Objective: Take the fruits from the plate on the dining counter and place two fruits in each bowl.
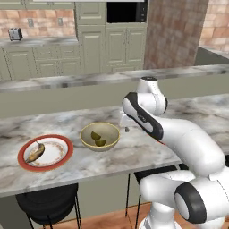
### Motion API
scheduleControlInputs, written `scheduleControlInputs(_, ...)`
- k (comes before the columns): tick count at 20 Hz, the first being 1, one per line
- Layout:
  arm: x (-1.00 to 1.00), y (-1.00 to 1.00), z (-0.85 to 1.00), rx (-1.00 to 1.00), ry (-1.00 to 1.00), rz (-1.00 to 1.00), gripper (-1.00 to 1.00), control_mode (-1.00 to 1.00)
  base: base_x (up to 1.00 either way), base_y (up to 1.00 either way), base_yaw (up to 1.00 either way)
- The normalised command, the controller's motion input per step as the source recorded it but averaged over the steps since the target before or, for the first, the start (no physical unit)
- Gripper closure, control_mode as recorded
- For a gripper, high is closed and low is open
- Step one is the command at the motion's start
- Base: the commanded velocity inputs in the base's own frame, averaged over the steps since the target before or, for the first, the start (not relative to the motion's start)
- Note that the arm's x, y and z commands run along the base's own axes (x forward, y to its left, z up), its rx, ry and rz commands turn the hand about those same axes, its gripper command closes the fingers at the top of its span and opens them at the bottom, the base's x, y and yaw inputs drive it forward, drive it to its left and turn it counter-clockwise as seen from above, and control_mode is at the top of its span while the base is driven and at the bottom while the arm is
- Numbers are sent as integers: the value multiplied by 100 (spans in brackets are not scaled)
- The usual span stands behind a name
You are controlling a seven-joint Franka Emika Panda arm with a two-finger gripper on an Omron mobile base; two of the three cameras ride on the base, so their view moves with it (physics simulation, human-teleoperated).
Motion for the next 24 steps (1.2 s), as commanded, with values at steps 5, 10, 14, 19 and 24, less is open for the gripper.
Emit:
scheduleControlInputs(5,0,95,0,-2,-2,15,-100,-100,0,0,0)
scheduleControlInputs(10,0,98,0,-3,-2,-2,-100,-100,0,0,0)
scheduleControlInputs(14,0,100,-1,-2,-1,-17,-100,-100,0,0,0)
scheduleControlInputs(19,1,95,-9,-1,-1,-31,-100,-100,0,0,0)
scheduleControlInputs(24,10,72,-15,0,0,-35,-100,-100,0,0,0)
